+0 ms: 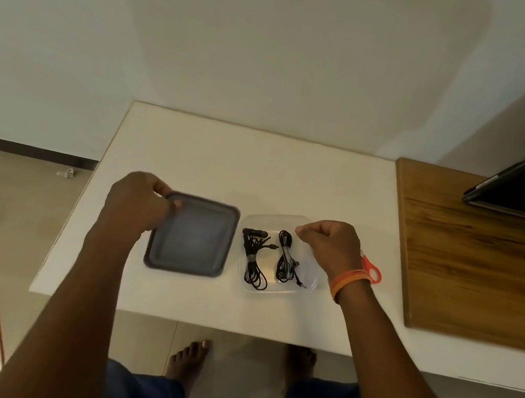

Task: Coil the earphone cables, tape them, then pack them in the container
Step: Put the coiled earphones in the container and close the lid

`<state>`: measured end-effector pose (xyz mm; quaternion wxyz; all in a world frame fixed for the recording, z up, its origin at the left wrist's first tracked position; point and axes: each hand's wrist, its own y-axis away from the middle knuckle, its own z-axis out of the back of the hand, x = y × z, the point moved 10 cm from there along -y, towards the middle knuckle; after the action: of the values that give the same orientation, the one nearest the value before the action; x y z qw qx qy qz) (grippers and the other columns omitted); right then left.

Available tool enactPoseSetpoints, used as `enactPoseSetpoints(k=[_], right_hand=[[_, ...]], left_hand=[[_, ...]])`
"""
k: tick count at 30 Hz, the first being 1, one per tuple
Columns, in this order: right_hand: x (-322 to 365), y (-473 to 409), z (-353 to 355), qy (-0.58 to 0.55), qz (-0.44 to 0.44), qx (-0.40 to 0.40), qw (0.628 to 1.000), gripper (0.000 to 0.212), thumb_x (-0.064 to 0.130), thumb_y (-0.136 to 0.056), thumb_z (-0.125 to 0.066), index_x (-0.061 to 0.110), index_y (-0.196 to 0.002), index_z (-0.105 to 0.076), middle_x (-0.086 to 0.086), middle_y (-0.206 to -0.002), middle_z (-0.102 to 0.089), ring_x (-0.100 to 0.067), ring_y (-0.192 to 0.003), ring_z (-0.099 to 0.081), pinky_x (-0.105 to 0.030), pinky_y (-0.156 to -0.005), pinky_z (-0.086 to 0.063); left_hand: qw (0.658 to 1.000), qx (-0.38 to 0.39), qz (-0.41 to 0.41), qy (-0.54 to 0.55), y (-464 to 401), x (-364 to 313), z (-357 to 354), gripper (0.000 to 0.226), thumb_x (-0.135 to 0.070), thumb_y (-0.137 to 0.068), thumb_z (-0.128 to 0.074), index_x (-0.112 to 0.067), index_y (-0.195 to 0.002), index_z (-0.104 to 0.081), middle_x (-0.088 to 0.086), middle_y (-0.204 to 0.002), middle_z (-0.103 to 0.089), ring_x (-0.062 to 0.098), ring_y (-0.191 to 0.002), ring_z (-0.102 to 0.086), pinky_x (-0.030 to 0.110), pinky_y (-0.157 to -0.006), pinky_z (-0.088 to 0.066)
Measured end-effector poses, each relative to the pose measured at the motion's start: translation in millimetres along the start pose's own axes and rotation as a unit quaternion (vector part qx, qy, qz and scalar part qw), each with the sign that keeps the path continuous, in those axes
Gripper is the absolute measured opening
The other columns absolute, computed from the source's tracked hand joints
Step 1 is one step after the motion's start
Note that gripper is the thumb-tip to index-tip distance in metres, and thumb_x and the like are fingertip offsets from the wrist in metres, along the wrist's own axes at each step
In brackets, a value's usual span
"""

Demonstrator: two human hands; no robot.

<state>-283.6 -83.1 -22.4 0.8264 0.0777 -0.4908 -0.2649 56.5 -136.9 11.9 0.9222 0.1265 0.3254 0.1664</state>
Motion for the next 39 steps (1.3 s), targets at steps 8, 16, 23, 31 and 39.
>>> enactPoseSetpoints(k=[8, 16, 23, 31, 39], right_hand=[[17.3, 2.6, 5.3, -0.049, 0.02, -0.063, 0.997, 0.026, 0.035, -0.079, -0.076, 0.01, -0.072, -0.073, 0.0, -0.073, -0.07, -0.014, -0.069, -0.062, -0.028, -0.073, -0.049], [6.4, -3.6, 4.5, -0.322, -0.085, 0.037, 0.942, 0.045, 0.044, -0.083, -0.07, 0.002, -0.1, -0.072, -0.009, -0.081, -0.068, -0.018, -0.07, -0.062, -0.032, -0.061, -0.053], [-10.3, -5.0, 10.7, -0.186, -0.087, 0.084, 0.975, 0.022, 0.003, -0.08, -0.074, 0.003, -0.101, -0.07, -0.01, -0.082, -0.068, -0.02, -0.072, -0.064, -0.033, -0.063, -0.057], [-11.7, -2.8, 22.1, -0.012, -0.071, 0.078, 0.994, 0.028, 0.013, -0.071, -0.084, -0.007, -0.076, -0.064, -0.016, -0.07, -0.068, -0.029, -0.06, -0.068, -0.036, -0.056, -0.059], [-13.2, -3.8, 18.0, 0.072, -0.055, 0.118, 0.989, 0.012, -0.002, -0.071, -0.075, -0.005, -0.08, -0.068, -0.021, -0.077, -0.071, -0.03, -0.066, -0.07, -0.035, -0.057, -0.06]], left_hand=[[0.942, -0.13, -0.231, 0.209, 44.9, -75.4, 13.2, 0.015, -0.009, -0.09, -0.066, -0.017, -0.089, -0.052, 0.004, -0.097, -0.057, 0.022, -0.062, -0.065, 0.016, -0.055, -0.047], [0.899, -0.004, -0.43, 0.08, 92.5, -131.3, -50.2, 0.027, 0.008, -0.081, -0.059, -0.018, -0.084, -0.052, -0.003, -0.099, -0.049, 0.016, -0.081, -0.053, 0.03, -0.063, -0.047], [0.948, 0.116, -0.297, -0.026, 57.5, -86.7, -86.6, 0.061, 0.011, -0.08, -0.052, -0.021, -0.131, -0.044, 0.003, -0.129, -0.035, 0.023, -0.087, -0.061, 0.042, -0.073, -0.057], [0.929, 0.347, 0.1, 0.079, 75.2, -33.2, -129.9, 0.061, -0.054, -0.094, -0.054, -0.002, -0.124, -0.046, 0.018, -0.096, -0.067, 0.034, -0.069, -0.074, 0.041, -0.061, -0.062], [0.927, 0.344, 0.078, 0.129, 70.9, -41.3, -135.0, 0.028, -0.008, -0.082, -0.078, -0.009, -0.096, -0.053, 0.021, -0.095, -0.07, 0.034, -0.075, -0.074, 0.047, -0.075, -0.062]])
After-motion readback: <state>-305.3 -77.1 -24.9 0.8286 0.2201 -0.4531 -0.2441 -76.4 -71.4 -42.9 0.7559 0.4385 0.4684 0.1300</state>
